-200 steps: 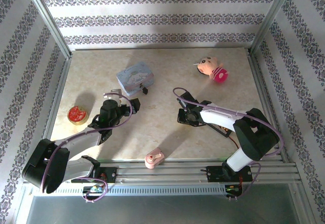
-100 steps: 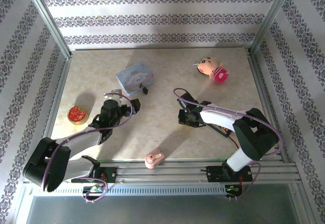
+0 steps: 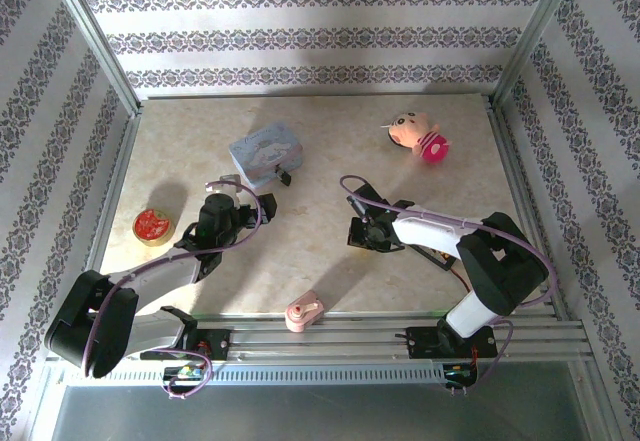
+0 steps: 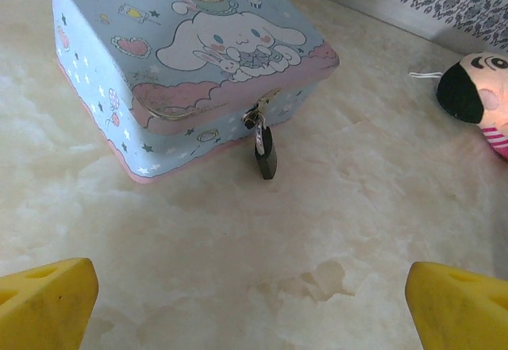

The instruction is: Unlock the padlock with the key

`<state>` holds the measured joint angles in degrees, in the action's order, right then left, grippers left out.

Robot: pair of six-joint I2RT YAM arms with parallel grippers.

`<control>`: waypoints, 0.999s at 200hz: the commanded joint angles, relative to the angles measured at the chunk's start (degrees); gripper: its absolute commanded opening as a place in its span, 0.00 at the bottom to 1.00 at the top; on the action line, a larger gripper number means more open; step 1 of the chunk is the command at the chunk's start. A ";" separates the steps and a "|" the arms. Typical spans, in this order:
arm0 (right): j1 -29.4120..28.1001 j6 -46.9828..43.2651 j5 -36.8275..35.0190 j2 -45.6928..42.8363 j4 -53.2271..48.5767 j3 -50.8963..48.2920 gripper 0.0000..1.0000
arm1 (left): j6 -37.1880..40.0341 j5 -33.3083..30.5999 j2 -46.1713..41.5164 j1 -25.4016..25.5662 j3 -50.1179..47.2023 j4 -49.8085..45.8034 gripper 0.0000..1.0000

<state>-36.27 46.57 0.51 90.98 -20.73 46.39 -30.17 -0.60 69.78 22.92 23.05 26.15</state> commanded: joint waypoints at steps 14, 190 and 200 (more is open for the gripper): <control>-0.89 -1.71 0.16 -2.67 -0.45 -0.16 0.00 | 0.33 1.16 -1.02 0.47 2.51 -3.60 1.00; -2.74 -9.83 2.12 -25.39 27.31 -11.94 0.00 | -7.93 28.48 3.08 7.48 15.85 -0.18 0.56; -2.92 -9.92 2.04 -25.61 27.57 -11.86 0.00 | -7.50 29.53 3.93 8.28 17.09 -0.66 0.54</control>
<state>-38.44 37.52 3.73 66.63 3.92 35.07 -35.05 23.46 71.64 29.34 37.21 23.55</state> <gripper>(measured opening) 0.043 0.558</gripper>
